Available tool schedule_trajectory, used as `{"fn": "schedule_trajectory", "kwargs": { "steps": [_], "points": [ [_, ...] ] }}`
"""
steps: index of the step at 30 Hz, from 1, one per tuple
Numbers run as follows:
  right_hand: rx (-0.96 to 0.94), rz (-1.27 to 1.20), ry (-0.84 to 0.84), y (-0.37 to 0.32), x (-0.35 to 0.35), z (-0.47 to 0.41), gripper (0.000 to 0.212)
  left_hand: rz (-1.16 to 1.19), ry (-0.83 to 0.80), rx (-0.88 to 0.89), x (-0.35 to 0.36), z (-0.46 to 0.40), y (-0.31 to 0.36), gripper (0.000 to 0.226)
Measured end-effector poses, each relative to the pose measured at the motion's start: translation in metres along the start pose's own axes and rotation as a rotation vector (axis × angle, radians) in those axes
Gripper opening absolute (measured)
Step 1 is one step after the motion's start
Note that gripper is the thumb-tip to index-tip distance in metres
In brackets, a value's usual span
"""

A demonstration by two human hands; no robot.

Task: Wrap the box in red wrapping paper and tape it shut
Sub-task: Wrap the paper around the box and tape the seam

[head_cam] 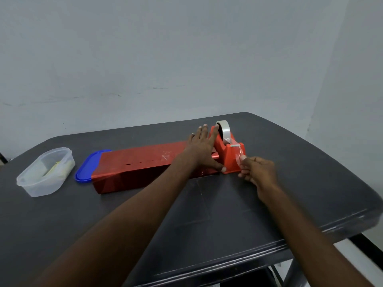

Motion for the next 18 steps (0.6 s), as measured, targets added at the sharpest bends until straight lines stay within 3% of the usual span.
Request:
{"fn": "schedule_trajectory", "kwargs": {
  "steps": [8, 13, 18],
  "points": [
    [0.237, -0.21, -0.013, 0.009, 0.016, 0.017, 0.015, 0.023, 0.048, -0.014, -0.011, 0.024, -0.015, 0.135],
    [0.078, -0.165, 0.02, 0.005, 0.01, 0.032, 0.017, 0.021, 0.057, -0.047, -0.032, 0.051, -0.035, 0.129],
    [-0.256, -0.091, -0.066, -0.031, 0.022, 0.057, 0.017, -0.104, -0.02, -0.124, -0.045, 0.089, -0.073, 0.118]
  ]
}}
Point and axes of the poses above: each hand's wrist, its own z-axis away from the middle knuckle, its own x-axis out of the palm, y = z × x, the point moved 5 cm from there along -z, towards the middle knuckle, and after that the axes turned 15 degrees about y, right-handed, at the moved point
